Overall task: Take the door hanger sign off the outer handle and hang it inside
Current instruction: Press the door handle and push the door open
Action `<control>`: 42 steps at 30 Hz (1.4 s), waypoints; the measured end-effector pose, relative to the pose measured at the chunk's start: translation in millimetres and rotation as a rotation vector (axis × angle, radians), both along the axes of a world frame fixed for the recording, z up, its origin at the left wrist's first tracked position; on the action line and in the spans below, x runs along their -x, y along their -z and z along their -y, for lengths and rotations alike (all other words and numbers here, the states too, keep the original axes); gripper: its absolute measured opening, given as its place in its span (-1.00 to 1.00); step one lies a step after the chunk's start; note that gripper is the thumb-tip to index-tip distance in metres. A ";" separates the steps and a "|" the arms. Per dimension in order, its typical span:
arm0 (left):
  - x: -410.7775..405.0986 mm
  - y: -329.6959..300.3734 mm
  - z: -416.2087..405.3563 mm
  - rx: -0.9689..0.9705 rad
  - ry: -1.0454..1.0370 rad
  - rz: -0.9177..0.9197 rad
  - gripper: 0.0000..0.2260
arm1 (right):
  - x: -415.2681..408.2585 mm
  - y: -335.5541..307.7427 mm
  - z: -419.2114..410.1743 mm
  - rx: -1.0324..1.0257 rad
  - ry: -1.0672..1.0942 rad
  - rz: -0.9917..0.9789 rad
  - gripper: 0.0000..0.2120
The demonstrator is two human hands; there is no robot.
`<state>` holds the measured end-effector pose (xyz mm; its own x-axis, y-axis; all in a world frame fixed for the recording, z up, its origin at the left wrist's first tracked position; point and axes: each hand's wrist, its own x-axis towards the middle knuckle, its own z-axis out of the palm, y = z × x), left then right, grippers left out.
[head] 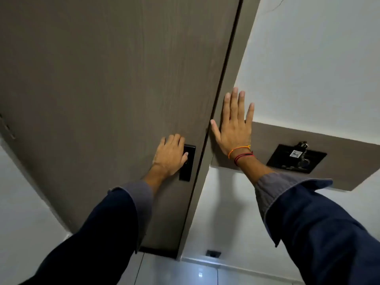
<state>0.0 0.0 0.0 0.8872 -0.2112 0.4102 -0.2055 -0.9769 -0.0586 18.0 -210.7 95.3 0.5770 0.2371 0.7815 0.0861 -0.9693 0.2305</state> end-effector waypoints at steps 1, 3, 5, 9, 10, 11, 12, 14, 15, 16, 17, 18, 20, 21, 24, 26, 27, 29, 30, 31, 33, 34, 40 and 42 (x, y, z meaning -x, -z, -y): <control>-0.3 7.7 -0.4 0.017 -0.019 -0.053 -0.57 | -2.3 0.4 -0.8 0.002 0.020 0.013 -0.23; -3.4 26.3 -2.9 0.071 -0.048 -0.123 -0.55 | -6.6 -1.1 -0.9 -0.001 0.049 0.031 -0.25; -6.6 46.3 -3.5 0.096 -0.075 -0.205 -0.49 | -9.5 0.2 -0.7 0.018 0.050 0.063 -0.27; -16.4 68.2 1.2 0.117 -0.054 -0.322 -0.30 | -14.1 6.3 -0.2 0.037 0.061 0.117 -0.30; -19.8 71.8 2.6 0.129 -0.056 -0.316 -0.27 | -15.2 6.6 0.0 0.040 0.070 0.123 -0.30; -20.8 74.5 3.3 0.139 -0.064 -0.290 -0.26 | -15.7 7.0 -0.1 0.042 0.073 0.134 -0.30; -19.9 75.6 4.2 0.138 -0.073 -0.265 -0.28 | -16.0 7.7 -0.7 0.044 0.073 0.148 -0.30; -17.9 80.3 3.8 0.133 -0.060 -0.202 -0.39 | -17.6 8.3 -0.4 0.051 0.076 0.160 -0.31; -16.7 84.7 3.8 0.139 -0.035 -0.180 -0.48 | -18.3 8.9 -0.3 0.053 0.078 0.167 -0.31; -15.4 88.8 4.3 0.182 -0.022 -0.184 -0.52 | -19.1 9.7 0.4 0.051 0.070 0.188 -0.31; -14.2 91.3 5.8 0.239 -0.034 -0.196 -0.48 | -19.9 10.8 1.0 0.051 0.063 0.193 -0.31; -14.7 92.3 7.8 0.301 -0.063 -0.206 -0.40 | -19.9 10.8 1.1 0.045 0.059 0.189 -0.31; -16.9 92.6 11.7 0.385 -0.119 -0.174 -0.32 | -19.7 9.6 -0.3 0.039 0.057 0.197 -0.31; -16.8 94.7 13.8 0.419 -0.123 -0.160 -0.33 | -19.5 9.2 -1.1 0.037 0.057 0.200 -0.31; -16.8 103.5 18.9 0.565 -0.112 -0.125 -0.42 | -18.1 8.5 -2.0 0.035 0.073 0.201 -0.30; -18.3 109.6 23.1 0.703 -0.124 -0.107 -0.44 | -17.6 7.8 -2.0 0.038 0.074 0.206 -0.29; -18.9 112.5 25.2 0.770 -0.137 -0.111 -0.44 | -17.9 7.6 -2.3 0.038 0.075 0.210 -0.29; -18.4 116.9 29.0 0.859 -0.157 -0.108 -0.42 | -18.6 8.7 -3.1 0.037 0.076 0.221 -0.30; -18.8 118.9 29.7 0.882 -0.159 -0.098 -0.41 | -19.2 10.2 -3.0 0.035 0.079 0.224 -0.30; -19.6 118.7 29.6 0.902 -0.157 -0.097 -0.41 | -20.0 10.6 -2.6 0.033 0.083 0.226 -0.31; -19.6 116.9 27.8 0.948 -0.139 -0.128 -0.41 | -21.0 12.0 -2.0 0.034 0.083 0.225 -0.31; -18.5 116.1 28.4 0.978 -0.126 -0.143 -0.41 | -21.4 12.9 -2.1 0.035 0.083 0.223 -0.31; -10.6 116.3 37.3 1.226 -0.140 -0.134 -0.39 | -21.7 12.5 -2.1 0.039 0.089 0.223 -0.31; -6.0 121.2 35.5 1.237 -0.130 -0.147 -0.39 | -19.4 10.6 -3.6 0.032 0.082 0.217 -0.31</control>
